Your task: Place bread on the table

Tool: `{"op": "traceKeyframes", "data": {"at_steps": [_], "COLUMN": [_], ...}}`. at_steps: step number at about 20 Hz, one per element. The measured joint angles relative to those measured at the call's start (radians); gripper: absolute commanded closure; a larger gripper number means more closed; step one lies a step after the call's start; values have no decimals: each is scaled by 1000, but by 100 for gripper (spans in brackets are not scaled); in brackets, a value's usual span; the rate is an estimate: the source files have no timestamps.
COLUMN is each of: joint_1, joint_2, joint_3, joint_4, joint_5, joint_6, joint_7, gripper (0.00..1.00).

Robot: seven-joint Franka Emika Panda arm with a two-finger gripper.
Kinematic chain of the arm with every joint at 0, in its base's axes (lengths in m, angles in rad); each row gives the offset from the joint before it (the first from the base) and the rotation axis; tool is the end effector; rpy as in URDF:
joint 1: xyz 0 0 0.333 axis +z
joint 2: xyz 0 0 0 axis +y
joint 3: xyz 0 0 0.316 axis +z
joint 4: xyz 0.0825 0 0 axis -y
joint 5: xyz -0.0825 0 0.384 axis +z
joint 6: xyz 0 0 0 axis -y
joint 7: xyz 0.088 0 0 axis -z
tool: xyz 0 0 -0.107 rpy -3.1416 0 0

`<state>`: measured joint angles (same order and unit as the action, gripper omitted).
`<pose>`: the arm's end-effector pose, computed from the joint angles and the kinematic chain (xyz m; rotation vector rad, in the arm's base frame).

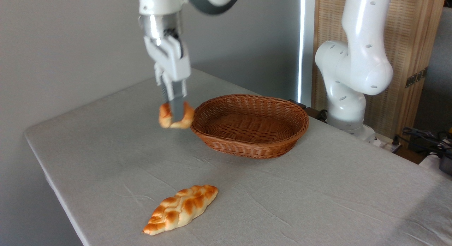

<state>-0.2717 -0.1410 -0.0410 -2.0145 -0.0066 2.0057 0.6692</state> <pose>0.5037 -0.1642 0.5272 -2.7462 1.4639 -0.2027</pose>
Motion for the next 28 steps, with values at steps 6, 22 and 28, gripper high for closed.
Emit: {"op": "traceKeyframes", "data": {"at_steps": [6, 22, 28], "joint_1": [-8, -32, -21], "joint_2": [169, 169, 65], "joint_3": [-5, -11, 59], "joint_4": [-2, -31, 56], "joint_5": [106, 240, 117], "joint_6": [213, 260, 100], "joint_7": [16, -8, -127], "gripper": [0, 0, 0]}}
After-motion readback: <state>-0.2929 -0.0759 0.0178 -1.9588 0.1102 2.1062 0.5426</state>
